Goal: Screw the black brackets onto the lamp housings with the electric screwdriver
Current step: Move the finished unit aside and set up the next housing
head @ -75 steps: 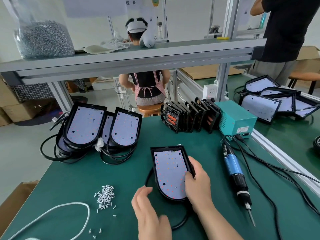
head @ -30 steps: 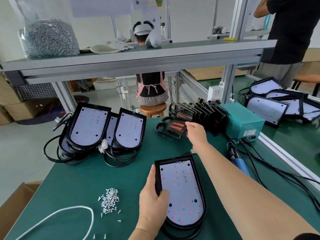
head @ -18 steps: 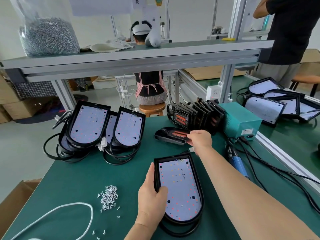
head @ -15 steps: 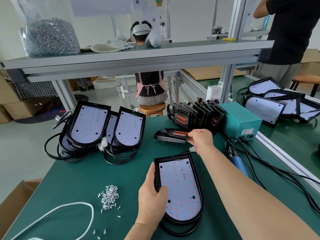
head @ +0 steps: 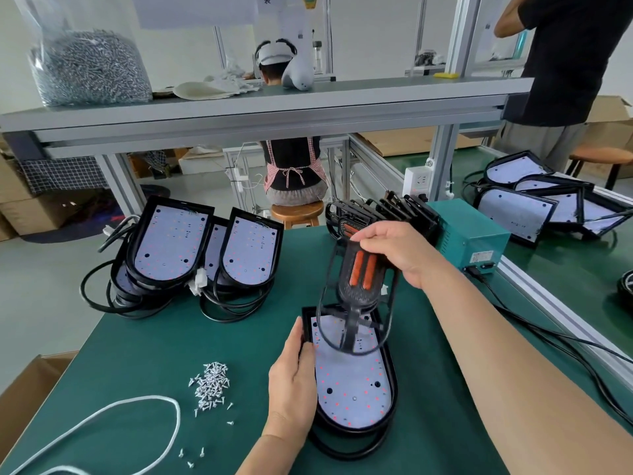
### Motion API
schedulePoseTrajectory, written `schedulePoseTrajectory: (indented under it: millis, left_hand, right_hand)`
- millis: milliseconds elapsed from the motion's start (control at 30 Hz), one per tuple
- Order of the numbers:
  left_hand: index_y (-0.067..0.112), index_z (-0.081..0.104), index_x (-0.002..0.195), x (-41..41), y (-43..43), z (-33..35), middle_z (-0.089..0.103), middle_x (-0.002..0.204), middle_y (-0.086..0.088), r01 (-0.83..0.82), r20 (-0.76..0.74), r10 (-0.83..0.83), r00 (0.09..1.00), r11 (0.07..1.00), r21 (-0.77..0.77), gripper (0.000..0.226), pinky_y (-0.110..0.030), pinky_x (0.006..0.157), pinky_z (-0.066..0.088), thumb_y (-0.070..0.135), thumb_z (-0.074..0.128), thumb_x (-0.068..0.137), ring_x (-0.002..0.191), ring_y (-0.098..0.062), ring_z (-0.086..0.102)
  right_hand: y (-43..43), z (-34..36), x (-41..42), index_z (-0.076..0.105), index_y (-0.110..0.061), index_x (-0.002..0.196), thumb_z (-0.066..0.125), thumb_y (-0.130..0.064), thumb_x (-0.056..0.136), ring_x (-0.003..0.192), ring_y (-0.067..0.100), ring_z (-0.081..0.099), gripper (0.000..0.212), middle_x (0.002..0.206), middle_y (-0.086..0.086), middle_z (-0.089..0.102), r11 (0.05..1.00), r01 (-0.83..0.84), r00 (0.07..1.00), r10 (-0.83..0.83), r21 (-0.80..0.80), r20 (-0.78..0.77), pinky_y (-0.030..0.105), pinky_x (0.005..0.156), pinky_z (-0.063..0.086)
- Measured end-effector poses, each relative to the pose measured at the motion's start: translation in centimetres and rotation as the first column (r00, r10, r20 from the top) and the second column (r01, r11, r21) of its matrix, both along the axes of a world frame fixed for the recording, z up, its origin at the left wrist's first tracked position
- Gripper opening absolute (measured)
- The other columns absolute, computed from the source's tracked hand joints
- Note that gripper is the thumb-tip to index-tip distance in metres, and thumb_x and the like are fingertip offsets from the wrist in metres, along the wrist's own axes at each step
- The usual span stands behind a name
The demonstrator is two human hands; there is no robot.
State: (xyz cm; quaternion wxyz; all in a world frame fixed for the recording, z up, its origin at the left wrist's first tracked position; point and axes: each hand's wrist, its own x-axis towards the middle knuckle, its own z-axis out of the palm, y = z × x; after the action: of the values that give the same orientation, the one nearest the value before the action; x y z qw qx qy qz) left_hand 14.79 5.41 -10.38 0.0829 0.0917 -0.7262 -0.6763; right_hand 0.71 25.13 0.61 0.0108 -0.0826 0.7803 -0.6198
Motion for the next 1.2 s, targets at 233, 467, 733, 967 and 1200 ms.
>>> schedulePoseTrajectory:
  millis: [233,467,733,967,1200]
  left_hand:
    - [0.025,0.054,0.142,0.0,0.0,-0.1,0.063,0.131,0.014,-0.019,0.012,0.019,1.000,0.999,-0.050,0.039,-0.034,0.115,0.038,0.015,0.046,0.105,0.124,-0.004,0.056]
    - [0.029,0.057,0.136,0.0,0.2,-0.2,0.068,0.113,0.022,-0.051,0.014,0.052,0.999,0.998,-0.039,0.037,-0.017,0.092,0.041,0.015,0.046,0.104,0.103,0.010,0.060]
    - [0.037,0.056,0.136,0.5,0.4,0.7,0.062,0.131,0.019,0.005,-0.017,-0.008,1.000,0.985,-0.170,0.035,-0.030,0.111,0.039,0.028,0.047,0.103,0.125,-0.002,0.054]
    - [0.034,0.057,0.133,0.5,0.3,0.6,0.065,0.113,0.032,0.007,-0.039,-0.016,0.999,0.975,-0.223,0.037,-0.007,0.093,0.040,0.021,0.056,0.099,0.112,0.014,0.056]
    - [0.036,0.057,0.129,0.3,0.3,0.3,0.067,0.100,0.038,-0.005,-0.024,0.000,1.000,0.981,-0.195,0.033,-0.004,0.085,0.041,0.021,0.056,0.099,0.102,0.018,0.058]
  right_hand:
    - [-2.3,-3.0,2.4,0.077,-0.011,0.099,0.063,-0.002,0.095,0.081,0.008,0.069,0.017,0.092,0.005,0.078,0.965,-0.217,0.974,0.206,0.143,0.093,0.017,0.078,0.054]
    - [-3.3,-5.7,4.1,0.076,-0.029,0.088,0.061,-0.013,0.095,0.099,-0.001,0.056,0.023,0.095,-0.016,0.071,0.885,-0.116,0.973,0.193,0.450,-0.129,0.017,0.084,0.039]
    - [-4.7,-7.6,5.0,0.073,-0.016,0.099,0.055,-0.007,0.096,0.101,0.019,0.049,0.020,0.095,-0.004,0.067,0.747,0.328,0.884,-0.027,0.578,-0.467,0.032,0.078,0.045]
    - [-4.3,-7.3,6.9,0.069,-0.014,0.115,0.058,-0.022,0.100,0.112,0.023,0.050,0.020,0.111,-0.002,0.065,0.762,0.392,0.880,-0.148,0.515,-0.452,0.036,0.090,0.046]
    - [-2.9,-8.8,12.3,0.044,-0.021,0.152,0.043,-0.039,0.106,0.149,0.005,0.023,0.048,0.159,-0.011,0.034,0.923,0.189,0.977,-0.141,0.334,-0.161,0.020,0.119,0.018]
